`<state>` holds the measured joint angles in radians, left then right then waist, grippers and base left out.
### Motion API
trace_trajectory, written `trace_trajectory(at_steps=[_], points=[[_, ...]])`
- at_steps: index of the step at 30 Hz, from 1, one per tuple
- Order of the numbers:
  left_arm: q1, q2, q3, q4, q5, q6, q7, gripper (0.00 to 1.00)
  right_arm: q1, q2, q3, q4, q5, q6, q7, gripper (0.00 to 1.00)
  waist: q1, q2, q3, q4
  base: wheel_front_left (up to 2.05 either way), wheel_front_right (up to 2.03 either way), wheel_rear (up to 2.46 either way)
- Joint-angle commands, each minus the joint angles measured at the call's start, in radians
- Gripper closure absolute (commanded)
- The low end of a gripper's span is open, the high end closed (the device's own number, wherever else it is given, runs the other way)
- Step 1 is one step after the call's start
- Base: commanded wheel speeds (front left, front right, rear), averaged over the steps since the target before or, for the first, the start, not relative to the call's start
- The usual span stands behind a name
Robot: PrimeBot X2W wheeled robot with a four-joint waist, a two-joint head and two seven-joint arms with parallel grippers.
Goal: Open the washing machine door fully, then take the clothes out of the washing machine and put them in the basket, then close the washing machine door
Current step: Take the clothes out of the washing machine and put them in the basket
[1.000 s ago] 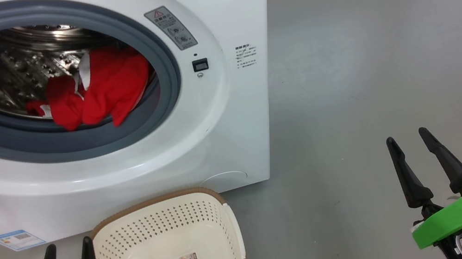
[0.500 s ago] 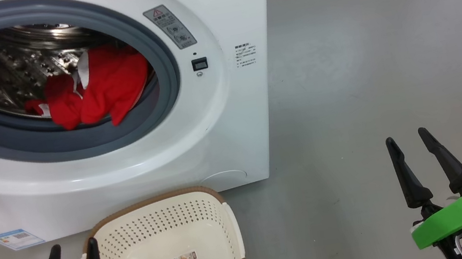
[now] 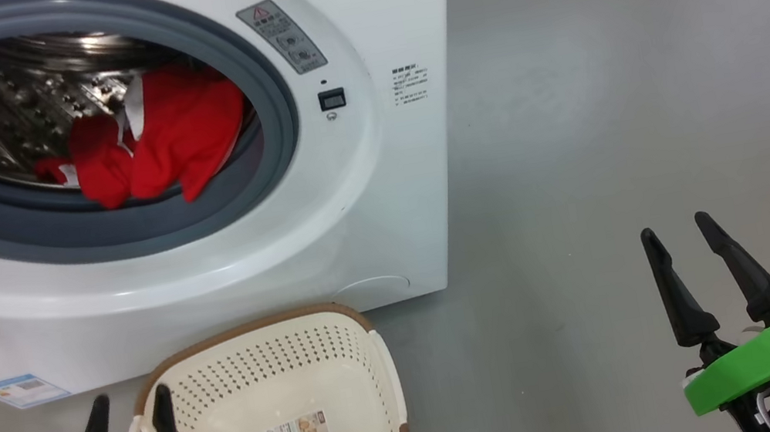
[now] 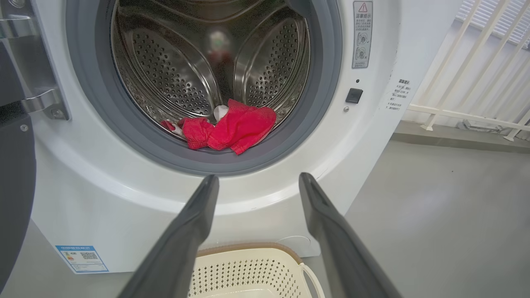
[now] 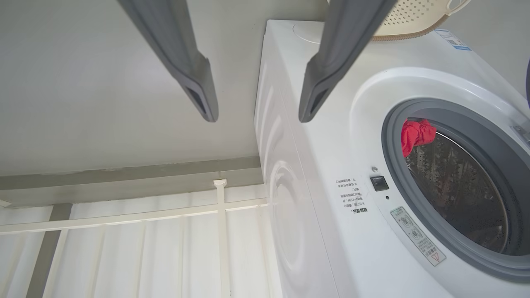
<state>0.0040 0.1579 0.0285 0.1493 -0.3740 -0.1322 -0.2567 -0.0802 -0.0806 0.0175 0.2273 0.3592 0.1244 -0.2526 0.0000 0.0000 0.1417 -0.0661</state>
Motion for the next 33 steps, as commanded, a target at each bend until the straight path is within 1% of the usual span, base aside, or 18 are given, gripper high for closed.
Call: trace_trajectory(at_steps=[1,7,13,20,27,28,33], points=[[-0.073,0.022,0.021,0.001,0.015,0.002,-0.005,0.00,-0.014,0.000,0.029,-0.029,-0.011,0.006,-0.009,0.00,0.0000,0.0000,0.019,0.000,0.00,0.00,0.00],[-0.248,0.061,-0.044,0.101,0.032,0.002,-0.005,0.00,-0.047,0.008,0.040,-0.036,-0.011,0.006,-0.009,0.00,0.0000,0.0000,0.093,-0.008,0.00,0.00,0.00],[-0.473,0.116,-0.104,0.306,0.004,0.002,-0.004,0.00,-0.094,0.021,0.057,-0.042,-0.006,0.006,-0.009,0.00,0.0000,0.0000,0.178,-0.041,0.00,0.00,0.00],[-0.735,0.185,-0.164,0.510,-0.039,0.002,0.043,0.00,-0.142,0.029,0.073,-0.050,0.003,0.006,-0.009,0.00,0.0000,0.0000,0.266,-0.086,0.00,0.00,0.00],[-0.950,0.215,-0.210,0.682,-0.071,0.002,0.089,0.00,-0.179,0.030,0.103,-0.059,0.034,0.006,-0.009,0.00,0.0000,0.0000,0.325,-0.113,0.00,0.00,0.00],[-0.950,0.215,-0.210,0.682,-0.071,0.002,0.089,0.00,-0.179,0.030,0.103,-0.059,0.034,0.006,-0.009,0.00,0.0000,0.0000,0.325,-0.113,0.00,0.00,0.00],[-1.063,0.223,-0.243,0.796,-0.064,0.002,0.091,0.00,-0.197,0.030,0.118,-0.068,0.051,0.006,-0.009,0.00,0.0000,0.0000,0.355,-0.127,0.00,0.00,0.00]])
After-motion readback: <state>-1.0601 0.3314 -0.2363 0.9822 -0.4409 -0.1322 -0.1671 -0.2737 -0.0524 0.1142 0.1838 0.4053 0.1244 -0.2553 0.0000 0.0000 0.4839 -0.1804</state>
